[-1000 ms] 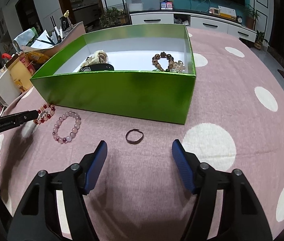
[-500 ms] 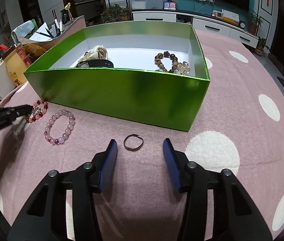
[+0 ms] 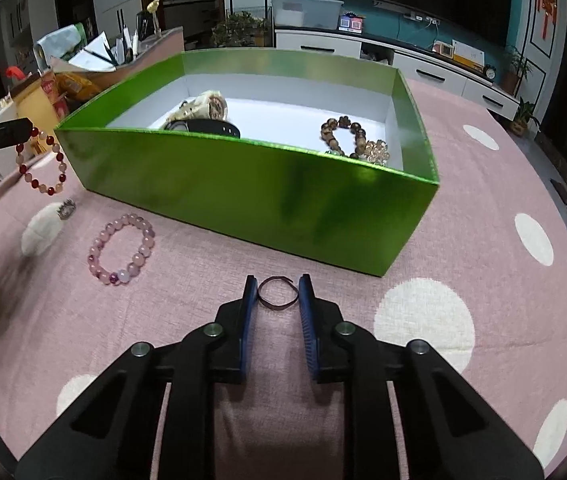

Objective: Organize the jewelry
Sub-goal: 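Grasp the red-and-peach bead bracelet with the left tool while the right tool grasps the dark ring, then carry the red bead bracelet and dark ring over the green box and open both tools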

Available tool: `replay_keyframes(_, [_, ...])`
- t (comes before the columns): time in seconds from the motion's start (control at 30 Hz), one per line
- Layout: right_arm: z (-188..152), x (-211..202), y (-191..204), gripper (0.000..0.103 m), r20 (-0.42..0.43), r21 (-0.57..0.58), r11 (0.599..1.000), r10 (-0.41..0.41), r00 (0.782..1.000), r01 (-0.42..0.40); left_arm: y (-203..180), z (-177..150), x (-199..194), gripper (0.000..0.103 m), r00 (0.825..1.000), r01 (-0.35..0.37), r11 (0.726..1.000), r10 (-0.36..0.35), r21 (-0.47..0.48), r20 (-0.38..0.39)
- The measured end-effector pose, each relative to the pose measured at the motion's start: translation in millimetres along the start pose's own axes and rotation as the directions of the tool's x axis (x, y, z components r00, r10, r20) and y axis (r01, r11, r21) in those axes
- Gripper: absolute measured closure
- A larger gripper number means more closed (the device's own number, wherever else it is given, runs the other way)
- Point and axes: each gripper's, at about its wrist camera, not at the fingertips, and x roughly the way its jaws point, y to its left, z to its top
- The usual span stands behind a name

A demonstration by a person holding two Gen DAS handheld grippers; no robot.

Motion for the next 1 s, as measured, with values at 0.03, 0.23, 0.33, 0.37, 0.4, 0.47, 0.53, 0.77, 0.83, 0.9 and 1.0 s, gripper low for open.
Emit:
replay_keyframes(0.03, [0.5,-2.7,-1.0,0.082,0.007,0.007,1.0,0.004,1.0,-0.004,-1.4,0.6,-2.6,0.096,1.0,0.006,1.0,-0.006,0.0,0.003])
replay_keyframes(0.23, [1.8,-29.7,-10.4,0.082,0.06,0.043,0.999,0.031,0.998,-0.033,-6.5,5.4,-18.3,0.096,0.999,0.023,1.0,-0.024,0.004,0.025])
replay_keyframes(0.33, [-0.7,-43.0,-12.1,0.082,0.082,0.052,0.998,0.033,0.996,-0.037,-11.9,4.9,-27.3,0.096,0.999,0.034,0.999,-0.034,0.012,0.037])
replay_keyframes(0.37, [-1.5,-46.1,-12.4,0.082,0.087,0.055,0.998,0.033,0.996,-0.038,-13.4,4.6,-29.8,0.096,0.999,0.037,0.999,-0.038,0.015,0.039])
replay_keyframes(0.4, [-2.3,-50.5,-12.9,0.082,0.095,0.059,0.997,0.035,0.995,-0.04,-14.9,4.3,-33.3,0.096,0.998,0.041,0.999,-0.041,0.017,0.043])
replay_keyframes(0.47, [-3.4,-56.6,-12.1,0.082,0.106,0.062,0.997,0.036,0.994,-0.043,-17.4,3.5,-38.7,0.096,0.998,0.047,0.999,-0.047,0.019,0.049])
replay_keyframes(0.53, [-4.4,-62.6,-11.9,0.082,0.12,0.066,0.997,0.041,0.992,-0.049,-21.5,3.3,-44.7,0.096,0.997,0.048,0.999,-0.05,0.025,0.055])
replay_keyframes(0.77, [-6.1,-81.7,-15.4,0.082,0.167,0.084,0.994,0.057,0.984,-0.072,-34.2,3.7,-59.5,0.096,0.996,0.044,0.998,-0.046,0.039,0.07])
replay_keyframes(0.83, [-5.7,-87.2,-17.3,0.082,0.183,0.089,0.993,0.058,0.981,-0.075,-37.2,4.9,-62.5,0.096,0.996,0.043,0.998,-0.046,0.043,0.074])
replay_keyframes(0.9, [-5.0,-93.3,-19.4,0.082,0.197,0.094,0.992,0.06,0.978,-0.08,-40.8,6.1,-65.8,0.096,0.996,0.046,0.998,-0.05,0.048,0.08])
replay_keyframes(1.0, [-3.9,-101.4,-22.0,0.082,0.219,0.099,0.991,0.062,0.974,-0.086,-47.8,7.8,-69.5,0.096,0.995,0.05,0.997,-0.055,0.057,0.085])
